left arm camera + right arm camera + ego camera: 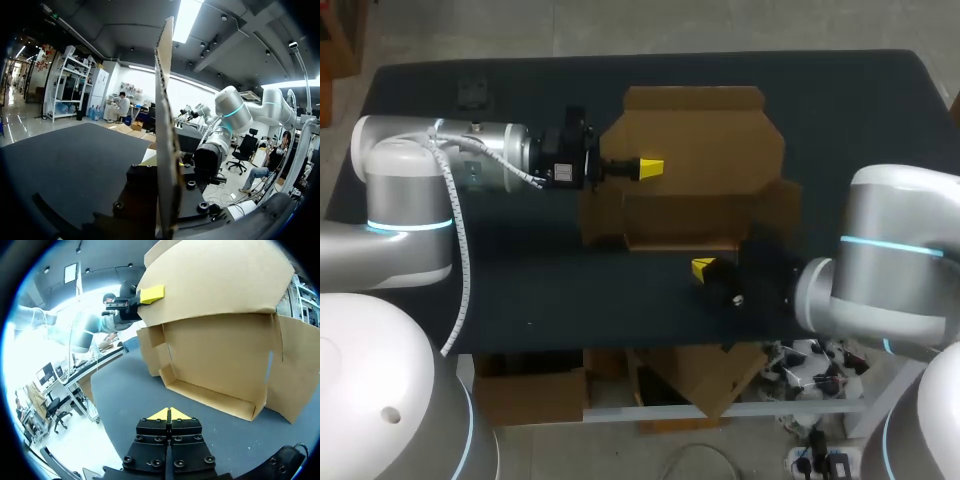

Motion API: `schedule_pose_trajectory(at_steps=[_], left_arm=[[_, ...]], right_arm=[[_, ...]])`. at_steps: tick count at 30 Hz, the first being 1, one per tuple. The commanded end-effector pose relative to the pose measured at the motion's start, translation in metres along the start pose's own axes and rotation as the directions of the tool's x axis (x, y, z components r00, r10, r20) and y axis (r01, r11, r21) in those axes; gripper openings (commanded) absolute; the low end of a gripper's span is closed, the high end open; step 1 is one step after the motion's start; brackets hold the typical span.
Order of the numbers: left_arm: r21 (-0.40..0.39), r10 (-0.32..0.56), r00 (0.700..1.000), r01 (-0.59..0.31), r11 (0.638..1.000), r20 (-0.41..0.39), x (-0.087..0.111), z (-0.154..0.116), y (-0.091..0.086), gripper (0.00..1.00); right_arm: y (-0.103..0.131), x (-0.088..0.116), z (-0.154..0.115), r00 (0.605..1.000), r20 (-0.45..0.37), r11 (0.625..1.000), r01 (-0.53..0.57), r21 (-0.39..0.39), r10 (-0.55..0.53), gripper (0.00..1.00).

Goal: Assemble the packaging by folding the flat box into shape, placing the metal phone stand inside, and closing the box properly

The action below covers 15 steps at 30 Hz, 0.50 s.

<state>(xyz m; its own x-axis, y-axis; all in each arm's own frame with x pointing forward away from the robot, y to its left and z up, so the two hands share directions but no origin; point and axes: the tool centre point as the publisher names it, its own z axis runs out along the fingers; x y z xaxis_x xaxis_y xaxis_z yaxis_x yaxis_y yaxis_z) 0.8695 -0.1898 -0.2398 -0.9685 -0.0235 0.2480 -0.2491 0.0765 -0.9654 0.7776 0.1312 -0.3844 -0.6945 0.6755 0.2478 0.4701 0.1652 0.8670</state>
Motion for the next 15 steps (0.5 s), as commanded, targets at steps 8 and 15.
schedule_pose_trajectory(at_steps=[8,15], left_arm=[[-0.001,0.000,1.000,0.000,1.000,-0.002,-0.002,0.000,0.004,0.00],[-0.001,0.000,1.000,0.000,1.000,-0.002,-0.002,0.000,0.004,0.00]], right_arm=[[-0.010,-0.006,-0.087,0.999,-0.027,0.999,0.020,-0.040,-0.021,0.00],[-0.016,-0.015,-0.110,0.999,-0.027,0.999,0.038,-0.018,-0.039,0.00]])
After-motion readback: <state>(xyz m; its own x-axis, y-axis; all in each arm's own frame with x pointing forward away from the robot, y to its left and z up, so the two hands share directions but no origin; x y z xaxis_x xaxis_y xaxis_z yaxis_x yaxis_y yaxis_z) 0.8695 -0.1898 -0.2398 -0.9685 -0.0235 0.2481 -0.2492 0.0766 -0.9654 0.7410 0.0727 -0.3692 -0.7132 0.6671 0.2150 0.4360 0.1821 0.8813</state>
